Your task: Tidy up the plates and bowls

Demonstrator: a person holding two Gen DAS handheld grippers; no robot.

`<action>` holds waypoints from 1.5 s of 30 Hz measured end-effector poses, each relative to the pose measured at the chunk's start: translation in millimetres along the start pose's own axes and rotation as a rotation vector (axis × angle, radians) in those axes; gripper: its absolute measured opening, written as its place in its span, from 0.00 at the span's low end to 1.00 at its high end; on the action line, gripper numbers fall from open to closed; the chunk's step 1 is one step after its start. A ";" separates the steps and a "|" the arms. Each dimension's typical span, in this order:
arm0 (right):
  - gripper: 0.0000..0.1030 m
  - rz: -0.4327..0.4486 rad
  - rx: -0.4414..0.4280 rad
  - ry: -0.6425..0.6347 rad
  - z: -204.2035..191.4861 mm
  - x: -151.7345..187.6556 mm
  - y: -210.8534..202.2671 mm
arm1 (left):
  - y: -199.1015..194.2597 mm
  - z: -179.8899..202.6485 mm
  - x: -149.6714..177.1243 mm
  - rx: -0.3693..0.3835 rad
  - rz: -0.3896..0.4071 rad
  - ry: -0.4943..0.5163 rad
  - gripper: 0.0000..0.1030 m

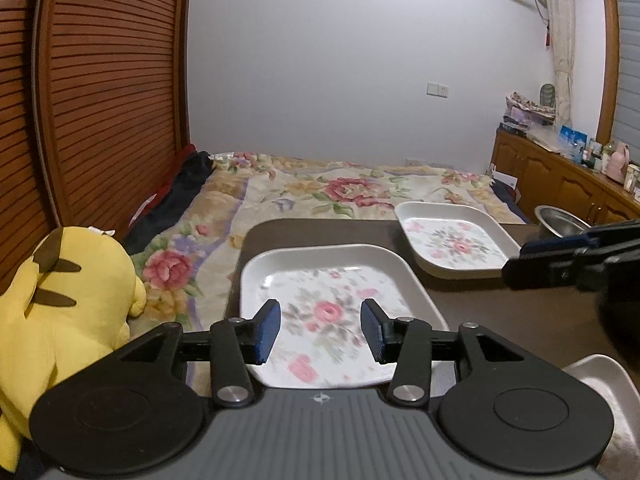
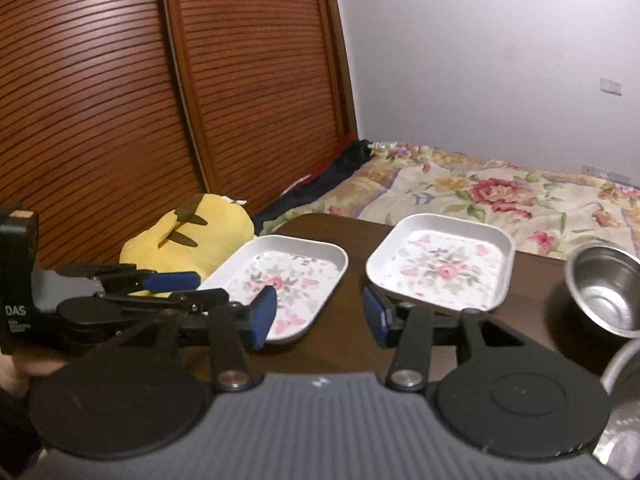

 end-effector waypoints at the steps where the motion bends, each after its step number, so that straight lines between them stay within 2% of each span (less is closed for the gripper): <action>1: 0.48 -0.015 -0.004 0.003 -0.4 -1.8 6.8 | 3.1 -4.7 -1.4 0.002 -0.002 -0.001 0.46; 10: 0.48 -0.149 0.004 0.009 1.5 -5.5 55.7 | 27.9 -42.8 3.0 0.011 -0.046 -0.032 0.46; 15: 0.47 -0.197 0.018 0.012 4.8 -4.0 76.0 | 36.0 -55.4 6.0 0.028 -0.059 -0.058 0.39; 19: 0.46 -0.210 0.019 0.012 3.7 -4.8 85.2 | 39.8 -58.5 8.4 0.048 -0.067 -0.067 0.29; 23: 0.41 -0.222 0.018 0.006 1.3 -5.6 92.1 | 40.3 -59.7 10.7 0.063 -0.072 -0.075 0.25; 31: 0.28 -0.242 0.013 -0.014 -2.1 -3.7 100.2 | 40.4 -58.5 13.7 0.074 -0.082 -0.075 0.19; 38: 0.27 -0.255 0.007 -0.001 -2.6 -1.9 105.6 | 42.3 -58.3 15.7 0.067 -0.091 -0.077 0.16; 40: 0.21 -0.260 0.004 0.000 -3.6 -0.8 107.5 | 42.5 -58.8 17.0 0.068 -0.092 -0.082 0.16; 45: 0.20 -0.263 -0.001 -0.002 -3.8 0.2 109.2 | 42.4 -58.7 18.2 0.070 -0.092 -0.083 0.14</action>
Point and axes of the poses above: each gripper's, at about its wrist camera, not at the fingertips, and y roughly the way its jaws point, z to its right, x to its underside, the point moved 1 cm from there along y, roughly the way its jaws point, and after that the axes turned 3 degrees about z, right-handed, at the moved point
